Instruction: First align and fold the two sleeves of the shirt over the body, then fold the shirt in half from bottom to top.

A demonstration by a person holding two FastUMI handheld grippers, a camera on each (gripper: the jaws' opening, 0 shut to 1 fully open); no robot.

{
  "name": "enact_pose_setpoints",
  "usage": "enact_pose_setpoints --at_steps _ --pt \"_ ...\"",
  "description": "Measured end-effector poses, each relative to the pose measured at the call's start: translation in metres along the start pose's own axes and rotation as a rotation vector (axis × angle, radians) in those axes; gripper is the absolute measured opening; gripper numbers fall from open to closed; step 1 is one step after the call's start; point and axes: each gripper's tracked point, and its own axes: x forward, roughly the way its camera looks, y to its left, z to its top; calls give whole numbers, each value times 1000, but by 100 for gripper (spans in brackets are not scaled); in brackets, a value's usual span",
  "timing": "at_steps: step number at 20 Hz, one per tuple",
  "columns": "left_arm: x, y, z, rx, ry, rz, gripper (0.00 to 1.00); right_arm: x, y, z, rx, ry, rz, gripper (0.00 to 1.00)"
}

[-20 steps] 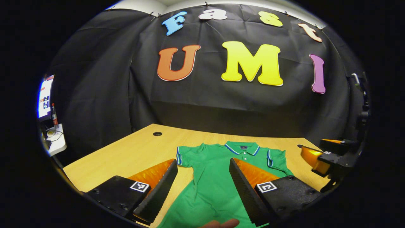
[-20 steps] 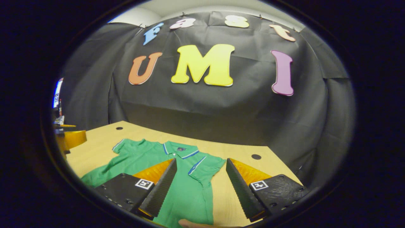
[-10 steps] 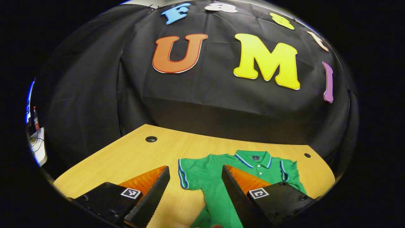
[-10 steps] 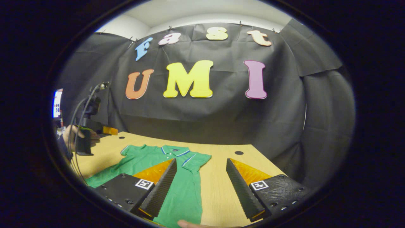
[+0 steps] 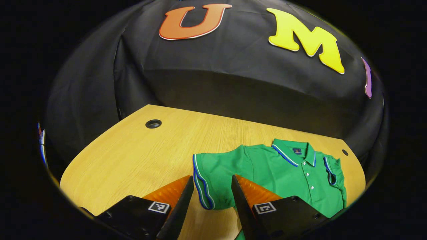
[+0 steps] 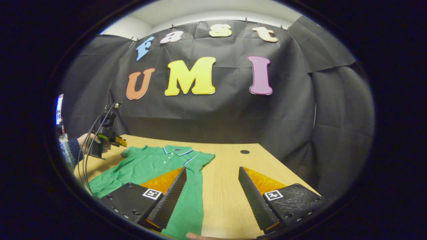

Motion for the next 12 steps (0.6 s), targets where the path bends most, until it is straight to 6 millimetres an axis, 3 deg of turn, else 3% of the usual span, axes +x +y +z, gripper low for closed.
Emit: enact_pose_setpoints --at_steps 3,4,5,6,11,12 --pt "10 4 -14 2 53 41 57 14 -8 -17 -15 39 -21 95" --pt "12 5 -14 7 54 52 57 16 -5 -23 -11 54 -16 95" --pt "13 3 -14 9 53 48 81 18 -2 -27 0 67 -2 98" --pt "14 0 -14 9 52 43 56 20 2 -31 11 79 13 96" --pt "26 2 -33 14 118 78 52 22 4 -40 3 100 29 96" --pt "27 4 -34 2 130 94 60 20 6 -39 1 96 35 95"
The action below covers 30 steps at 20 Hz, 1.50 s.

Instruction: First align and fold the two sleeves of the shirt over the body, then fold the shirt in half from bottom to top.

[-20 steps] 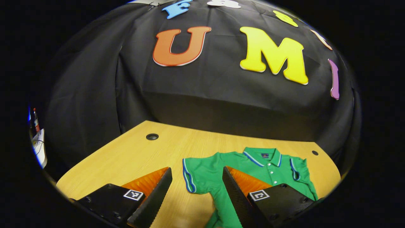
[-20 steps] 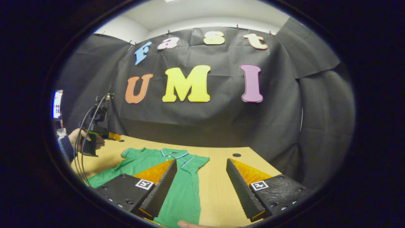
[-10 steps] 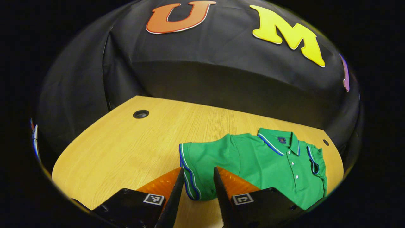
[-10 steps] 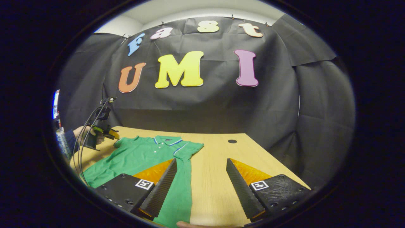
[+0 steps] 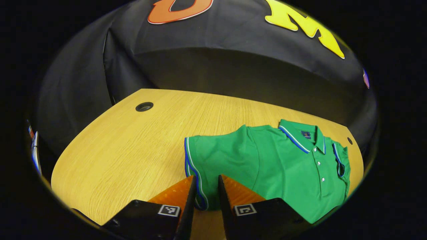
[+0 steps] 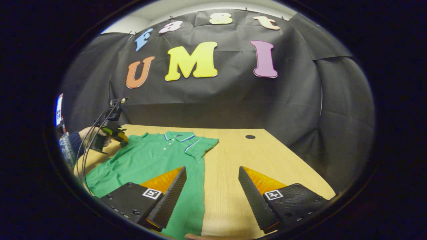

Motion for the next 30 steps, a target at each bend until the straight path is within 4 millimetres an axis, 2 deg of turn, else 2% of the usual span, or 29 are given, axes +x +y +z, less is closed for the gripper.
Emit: enact_pose_setpoints --at_steps 1,2,3,5,7,10,14,17,19,20,21,22,23,24,25,26,28,30 --pt "1 0 4 -5 -17 3 35 0 1 0 -2 -2 4 95" --pt "2 1 4 -15 -14 12 31 1 1 -3 -4 1 3 95" --pt "1 3 2 -17 -2 33 20 2 0 -5 -5 6 1 95" --pt "-1 7 1 10 12 79 7 3 0 -9 -1 20 1 95" --pt "-7 0 5 38 15 85 7 3 0 -11 6 27 5 95" --pt "-19 -18 23 54 -30 60 6 2 0 -13 14 33 12 96" --pt "-34 -51 38 126 -62 27 6 1 -5 -14 19 28 10 95" --pt "-40 -85 38 175 -62 -20 6 1 -9 -15 25 30 9 95" --pt "-36 -112 31 228 -51 -50 6 2 -8 -16 27 35 13 95" --pt "-34 -120 28 276 -44 -41 6 1 -8 -16 26 35 13 95" --pt "-32 -119 28 324 -46 17 6 1 -9 -16 23 34 12 95" --pt "-32 -122 30 366 -60 39 10 0 -10 -17 21 32 11 95" --pt "-31 -137 26 368 -59 -6 23 1 -9 -16 21 32 11 95" --pt "-36 -155 18 345 -50 -77 29 1 -9 -17 22 34 11 95" --pt "-41 -173 16 301 -55 -147 65 1 -9 -18 25 37 11 95" --pt "-47 -182 18 248 -75 -193 53 2 -8 -19 29 43 13 95" --pt "-62 -189 26 175 -108 -240 100 0 -7 -22 37 52 16 95" --pt "-75 -179 34 156 -138 -239 100 -3 -6 -20 33 45 13 95"
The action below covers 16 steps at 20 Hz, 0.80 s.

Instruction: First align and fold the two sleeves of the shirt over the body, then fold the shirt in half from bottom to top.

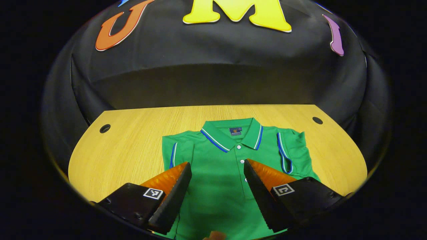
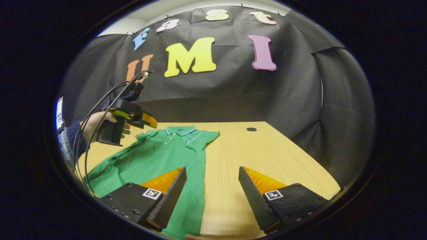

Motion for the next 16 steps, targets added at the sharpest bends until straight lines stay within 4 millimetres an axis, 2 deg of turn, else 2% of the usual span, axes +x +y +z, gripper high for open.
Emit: enact_pose_setpoints --at_steps 3,5,7,12,16 --pt "-19 12 6 -44 -31 -4 100 -7 2 2 -8 -10 -2 95" --pt "-28 28 -3 -63 -25 7 100 -13 4 1 -12 -13 0 95" --pt "-44 40 -16 -77 -31 12 100 -18 7 0 -16 -15 5 95" --pt "-110 66 -56 -93 -118 31 100 -44 15 -9 -34 -17 13 95" --pt "-171 69 -105 -97 -172 44 100 -71 26 -37 -23 33 23 95"
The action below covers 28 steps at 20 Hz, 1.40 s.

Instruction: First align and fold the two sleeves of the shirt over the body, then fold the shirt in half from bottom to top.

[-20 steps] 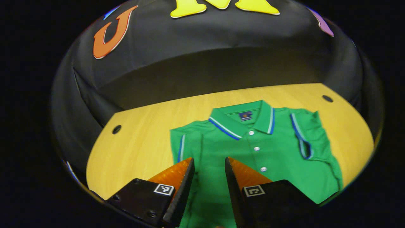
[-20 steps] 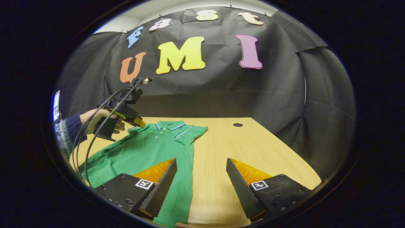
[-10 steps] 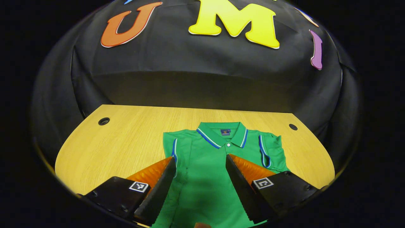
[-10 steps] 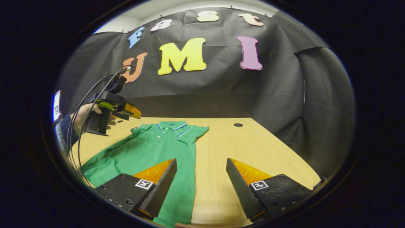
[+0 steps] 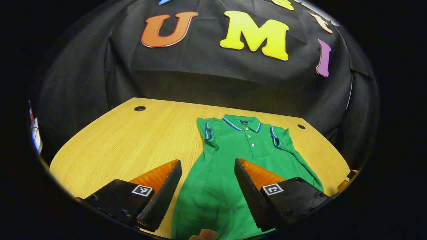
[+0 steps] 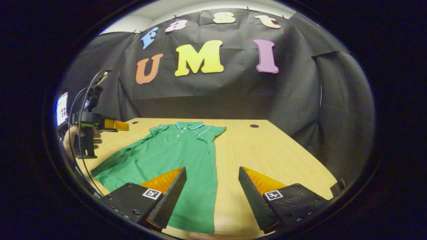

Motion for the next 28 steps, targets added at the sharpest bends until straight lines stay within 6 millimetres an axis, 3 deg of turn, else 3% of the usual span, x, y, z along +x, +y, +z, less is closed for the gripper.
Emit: enact_pose_setpoints --at_steps 5,8,12,15,17,20,21,22,23,24,25,26,27,28 --pt "-77 21 -77 19 37 55 100 -35 -3 -42 -19 10 -65 95" --pt "-98 25 -103 31 42 47 100 -41 -7 -59 2 8 -93 95" --pt "-107 24 -117 -1 72 28 100 -30 6 -78 41 68 -50 95" --pt "-106 27 -134 8 134 36 100 -20 1 -90 -4 92 -74 96" --pt "-106 29 -132 33 123 40 100 -17 5 -89 19 91 -55 95" --pt "-104 37 -133 54 127 68 94 -16 5 -90 29 93 -50 94" --pt "-101 40 -132 58 126 85 87 -16 6 -90 29 79 -49 94" --pt "-103 43 -132 62 126 102 100 -14 13 -91 25 85 -29 91" --pt "-103 46 -131 66 124 116 69 -14 18 -91 20 79 -18 72" --pt "-104 46 -130 61 120 121 61 -12 20 -91 12 87 -16 53" --pt "-102 46 -131 57 116 120 51 -11 23 -92 10 89 -8 46" --pt "-103 47 -129 48 109 127 45 -8 26 -93 8 96 -6 29" --pt "-102 45 -128 42 101 124 29 -6 29 -91 6 100 4 21" --pt "-102 43 -129 49 95 119 22 -6 30 -91 8 104 1 6"
